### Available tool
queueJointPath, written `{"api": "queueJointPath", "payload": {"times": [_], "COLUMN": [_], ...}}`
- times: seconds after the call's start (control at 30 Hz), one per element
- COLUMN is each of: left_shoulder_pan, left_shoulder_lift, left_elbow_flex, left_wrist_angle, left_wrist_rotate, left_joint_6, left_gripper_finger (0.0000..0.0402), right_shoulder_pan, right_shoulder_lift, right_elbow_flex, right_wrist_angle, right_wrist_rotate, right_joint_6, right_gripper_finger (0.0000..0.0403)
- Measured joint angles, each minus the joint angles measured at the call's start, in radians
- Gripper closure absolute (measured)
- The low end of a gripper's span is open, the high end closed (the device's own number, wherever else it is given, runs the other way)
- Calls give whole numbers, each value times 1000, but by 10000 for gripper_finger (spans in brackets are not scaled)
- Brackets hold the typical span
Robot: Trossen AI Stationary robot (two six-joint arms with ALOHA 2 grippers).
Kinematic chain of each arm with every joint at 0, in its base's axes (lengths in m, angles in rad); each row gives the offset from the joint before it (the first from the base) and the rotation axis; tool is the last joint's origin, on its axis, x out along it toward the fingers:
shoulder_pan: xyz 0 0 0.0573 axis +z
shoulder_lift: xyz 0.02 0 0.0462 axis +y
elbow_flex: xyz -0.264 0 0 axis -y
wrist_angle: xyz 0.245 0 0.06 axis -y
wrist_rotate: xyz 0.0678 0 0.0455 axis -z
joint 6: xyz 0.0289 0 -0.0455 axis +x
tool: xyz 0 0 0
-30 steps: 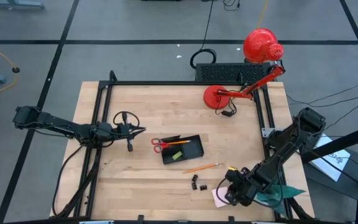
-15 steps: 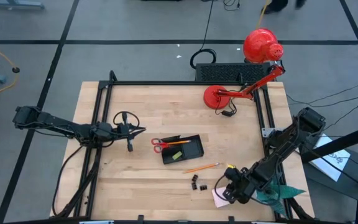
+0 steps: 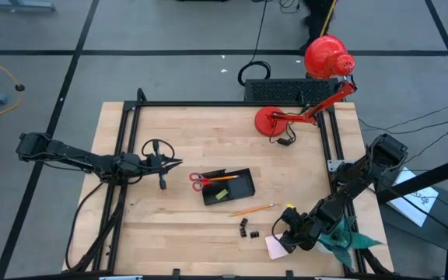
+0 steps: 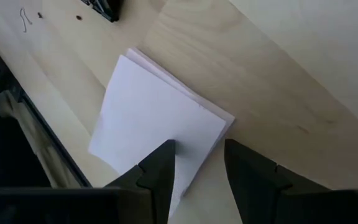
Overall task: Pick and place office supplies into organizer
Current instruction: Put the top sticky note into the right compartment of the desk organizer
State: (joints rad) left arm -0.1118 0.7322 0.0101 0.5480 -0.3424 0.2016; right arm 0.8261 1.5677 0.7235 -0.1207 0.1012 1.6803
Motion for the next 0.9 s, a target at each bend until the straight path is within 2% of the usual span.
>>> {"api": "queueJointPath", "payload": {"times": [0.13, 0.23, 0.5, 0.9], "left_shoulder_pan": [0, 0, 0, 0], "left_shoulder_lift": [0, 0, 0, 0], "left_elbow_flex": [0, 0, 0, 0], "left_wrist_angle": [0, 0, 0, 0], "left_wrist_rotate": [0, 0, 0, 0], "left_joint_6": [0, 0, -1, -1], "left_gripper_finger": [371, 371, 371, 371], "right_shoulder_pan": [0, 0, 0, -6], "right_shoulder_lift": [0, 0, 2, -47], "right_elbow_flex": [0, -1, -3, -2], "right_wrist_angle": [1, -2, -21, 65], "right_wrist_rotate": [1, 2, 6, 112], "right_joint_6": [-15, -16, -47, -136], "right_gripper_finger": [270, 286, 394, 402]}}
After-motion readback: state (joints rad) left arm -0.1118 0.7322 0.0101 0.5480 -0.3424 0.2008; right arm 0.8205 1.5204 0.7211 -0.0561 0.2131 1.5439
